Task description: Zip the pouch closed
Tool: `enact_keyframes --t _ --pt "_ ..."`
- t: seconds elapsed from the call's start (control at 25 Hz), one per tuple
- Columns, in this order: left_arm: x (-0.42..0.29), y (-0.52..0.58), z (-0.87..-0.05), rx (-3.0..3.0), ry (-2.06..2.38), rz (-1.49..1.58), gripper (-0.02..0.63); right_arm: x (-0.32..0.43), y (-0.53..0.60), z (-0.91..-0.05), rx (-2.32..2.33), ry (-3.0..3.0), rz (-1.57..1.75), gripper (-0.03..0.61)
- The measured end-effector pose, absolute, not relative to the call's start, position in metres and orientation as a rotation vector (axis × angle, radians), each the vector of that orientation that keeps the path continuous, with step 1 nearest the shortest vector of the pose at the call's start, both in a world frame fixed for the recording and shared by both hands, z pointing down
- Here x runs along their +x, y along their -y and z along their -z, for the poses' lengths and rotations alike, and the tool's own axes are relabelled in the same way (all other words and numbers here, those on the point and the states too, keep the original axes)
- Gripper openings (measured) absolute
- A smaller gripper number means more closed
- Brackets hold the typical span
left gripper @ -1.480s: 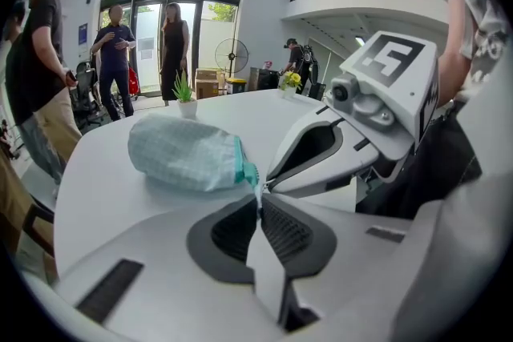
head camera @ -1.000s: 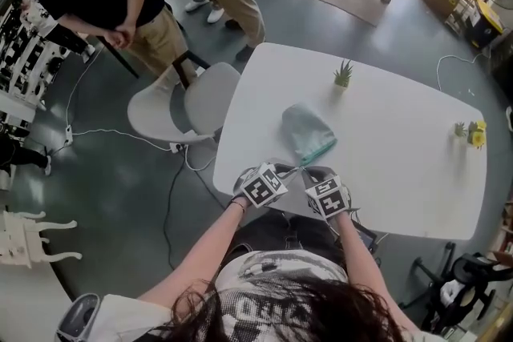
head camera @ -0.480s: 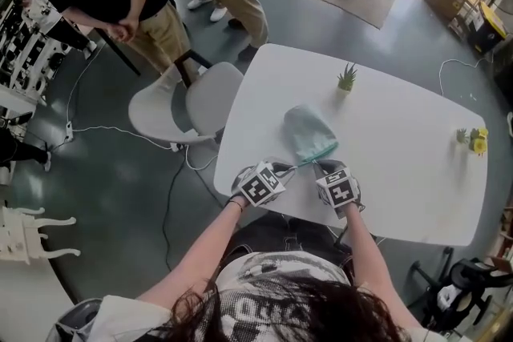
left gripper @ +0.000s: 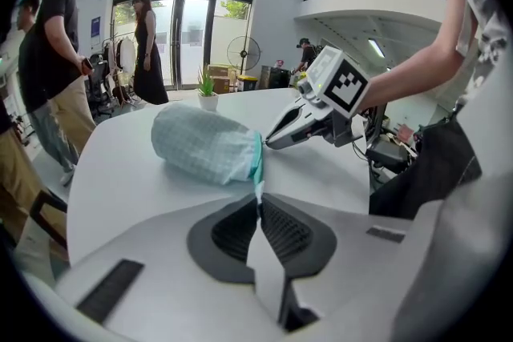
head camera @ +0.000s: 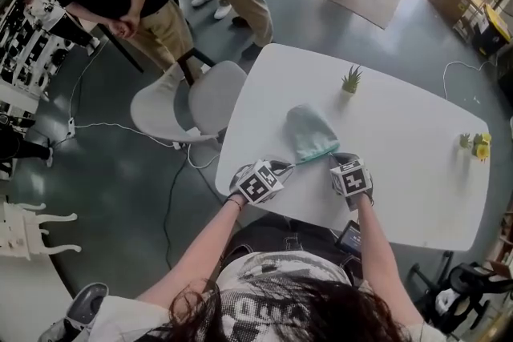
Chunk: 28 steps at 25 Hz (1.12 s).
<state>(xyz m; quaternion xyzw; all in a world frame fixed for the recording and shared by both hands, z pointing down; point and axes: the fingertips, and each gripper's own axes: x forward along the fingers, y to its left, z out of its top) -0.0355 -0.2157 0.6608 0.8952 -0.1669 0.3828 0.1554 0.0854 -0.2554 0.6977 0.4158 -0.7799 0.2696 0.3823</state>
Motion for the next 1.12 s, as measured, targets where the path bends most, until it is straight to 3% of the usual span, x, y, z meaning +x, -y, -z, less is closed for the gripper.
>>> enact_keyframes --t 0.72,0.8,0.88,0.92,1.0,1.12 --pt "-0.045 0.227 -0.673 2.525 0.524 -1.14 0.023 0.104 0.266 -0.699 1.098 1.963 -0.707 0.01" --pt "-0.046 0.227 -0.677 2.516 0.542 -1.157 0.025 0.105 0.265 -0.699 1.12 1.957 -0.714 0.018" --pt "-0.046 0.227 -0.678 2.508 0.555 -1.157 0.026 0.104 0.261 -0.7 1.124 1.956 -0.754 0.067" --pt "-0.046 0.227 -0.678 2.505 0.557 -1.152 0.041 0.102 0.258 -0.699 1.121 1.959 -0.771 0.103" --pt "-0.046 0.226 -0.674 2.506 0.558 -1.134 0.142 0.099 0.254 -0.693 1.138 1.973 -0.767 0.13" --pt "-0.048 0.226 -0.661 2.528 0.586 -1.079 0.141 0.092 0.249 -0.675 1.217 2.036 -0.758 0.127"
